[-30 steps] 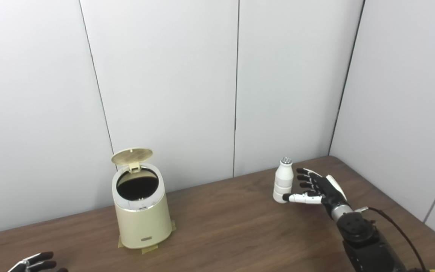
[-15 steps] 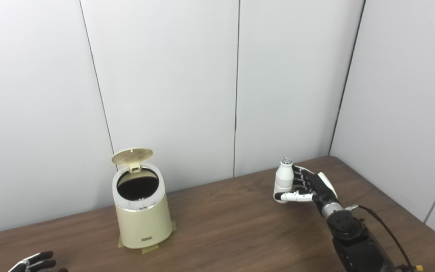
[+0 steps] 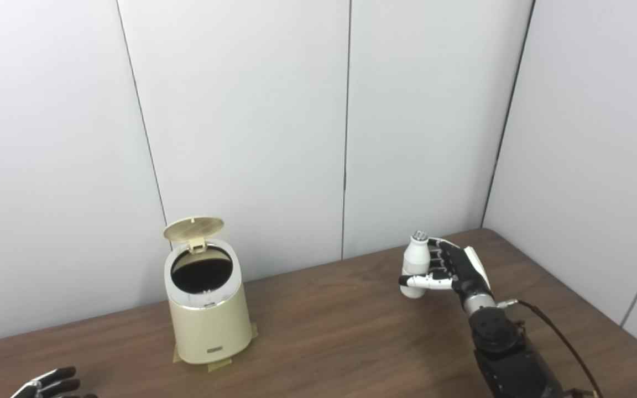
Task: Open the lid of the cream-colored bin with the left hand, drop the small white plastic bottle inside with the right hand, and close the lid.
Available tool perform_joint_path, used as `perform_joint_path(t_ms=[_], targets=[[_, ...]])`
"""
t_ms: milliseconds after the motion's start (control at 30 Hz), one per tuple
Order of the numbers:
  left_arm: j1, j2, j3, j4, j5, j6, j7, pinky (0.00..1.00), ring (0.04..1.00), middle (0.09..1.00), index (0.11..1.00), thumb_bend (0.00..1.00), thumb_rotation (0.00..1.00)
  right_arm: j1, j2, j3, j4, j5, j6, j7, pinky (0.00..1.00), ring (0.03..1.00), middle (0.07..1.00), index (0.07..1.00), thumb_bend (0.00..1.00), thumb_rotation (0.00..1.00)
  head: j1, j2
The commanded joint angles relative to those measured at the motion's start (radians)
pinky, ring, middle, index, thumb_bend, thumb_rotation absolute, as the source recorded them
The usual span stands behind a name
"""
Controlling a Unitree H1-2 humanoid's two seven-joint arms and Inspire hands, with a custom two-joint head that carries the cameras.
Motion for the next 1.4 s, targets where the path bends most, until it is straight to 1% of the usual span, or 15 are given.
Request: perform_joint_path(t_ms=[0, 100, 233, 400, 533, 667, 700, 867, 1000, 1067, 1167, 1233, 1267, 1333, 1367], targets=[[-0.028, 0.020, 0.005, -0.017, -0.002, -0.030, 0.001, 0.52, 0.647, 0.709, 0.744, 0.63, 0.15, -0.048, -0.024, -0.007, -0.004, -0.018, -0.088, -0.048, 0.34, 0.394, 0.468, 0.510, 0.53, 0.00, -0.001, -0.001], [-0.028, 0.019, 0.006, -0.021, -0.001, -0.026, 0.000, 0.52, 0.646, 0.708, 0.737, 0.63, 0.15, -0.049, -0.023, -0.008, 0.004, -0.016, -0.121, -0.062, 0.34, 0.397, 0.471, 0.502, 0.52, 0.00, -0.001, 0.002], [-0.028, 0.018, 0.007, -0.027, -0.005, -0.022, -0.002, 0.51, 0.641, 0.705, 0.732, 0.63, 0.14, -0.045, -0.021, -0.005, -0.015, -0.020, -0.132, -0.075, 0.35, 0.405, 0.484, 0.500, 0.52, 0.00, 0.000, 0.003], [-0.030, 0.017, 0.008, -0.021, -0.004, -0.030, -0.002, 0.51, 0.633, 0.699, 0.724, 0.63, 0.13, -0.035, -0.028, 0.016, -0.080, -0.063, -0.086, -0.078, 0.34, 0.394, 0.476, 0.514, 0.52, 0.00, 0.003, 0.006], [-0.033, 0.017, 0.003, -0.010, 0.002, -0.040, -0.001, 0.53, 0.652, 0.716, 0.740, 0.61, 0.13, -0.017, -0.017, 0.025, -0.196, -0.079, -0.035, -0.055, 0.33, 0.389, 0.474, 0.531, 0.52, 0.00, 0.012, 0.006], [-0.035, 0.012, 0.002, -0.012, 0.001, -0.038, 0.000, 0.51, 0.636, 0.707, 0.732, 0.62, 0.14, -0.009, -0.009, 0.061, -0.321, -0.113, -0.023, -0.023, 0.30, 0.373, 0.462, 0.546, 0.51, 0.00, 0.021, 0.004], [-0.036, 0.010, 0.001, -0.016, 0.003, -0.032, 0.001, 0.51, 0.631, 0.704, 0.729, 0.62, 0.14, -0.011, -0.003, 0.075, -0.362, -0.126, -0.002, -0.013, 0.30, 0.373, 0.461, 0.545, 0.51, 0.00, 0.027, 0.002], [-0.038, 0.004, -0.007, -0.011, 0.013, -0.047, 0.007, 0.55, 0.659, 0.725, 0.750, 0.59, 0.07, -0.032, 0.017, 0.125, -0.493, -0.174, 0.070, 0.035, 0.30, 0.374, 0.461, 0.546, 0.51, 0.00, 0.057, -0.001], [-0.040, -0.009, -0.021, -0.030, 0.031, -0.022, 0.011, 0.61, 0.712, 0.761, 0.782, 0.55, 0.04, -0.074, 0.040, 0.165, -0.538, -0.188, 0.084, 0.088, 0.32, 0.392, 0.476, 0.535, 0.52, 0.00, 0.097, -0.007], [-0.041, -0.016, -0.028, -0.038, 0.042, -0.018, 0.018, 0.66, 0.742, 0.776, 0.795, 0.54, 0.01, -0.095, 0.050, 0.182, -0.539, -0.190, 0.073, 0.107, 0.32, 0.395, 0.480, 0.531, 0.52, 0.00, 0.112, -0.009], [-0.040, -0.030, -0.039, -0.050, 0.064, -0.014, 0.033, 0.70, 0.760, 0.784, 0.807, 0.54, 0.00, -0.129, 0.063, 0.209, -0.516, -0.199, 0.043, 0.125, 0.32, 0.396, 0.485, 0.523, 0.52, 0.00, 0.152, -0.011], [-0.036, -0.043, -0.044, -0.058, 0.068, -0.007, 0.042, 0.72, 0.766, 0.791, 0.814, 0.55, 0.00, -0.149, 0.081, 0.220, -0.508, -0.187, 0.039, 0.141, 0.31, 0.399, 0.482, 0.517, 0.52, 0.00, 0.211, -0.013], [-0.034, -0.048, -0.045, -0.061, 0.069, -0.004, 0.045, 0.73, 0.764, 0.792, 0.815, 0.55, 0.00, -0.155, 0.087, 0.223, -0.507, -0.186, 0.037, 0.146, 0.31, 0.397, 0.480, 0.522, 0.52, 0.00, 0.211, -0.013], [-0.031, -0.055, -0.052, -0.061, 0.080, -0.007, 0.052, 0.72, 0.756, 0.791, 0.815, 0.56, 0.00, -0.168, 0.106, 0.236, -0.515, -0.184, 0.046, 0.162, 0.30, 0.392, 0.479, 0.528, 0.52, 0.00, 0.264, -0.015], [-0.030, -0.056, -0.055, -0.059, 0.084, -0.010, 0.052, 0.72, 0.756, 0.792, 0.816, 0.57, 0.00, -0.172, 0.114, 0.239, -0.519, -0.184, 0.052, 0.168, 0.29, 0.387, 0.478, 0.533, 0.52, 0.00, 0.264, -0.015]])
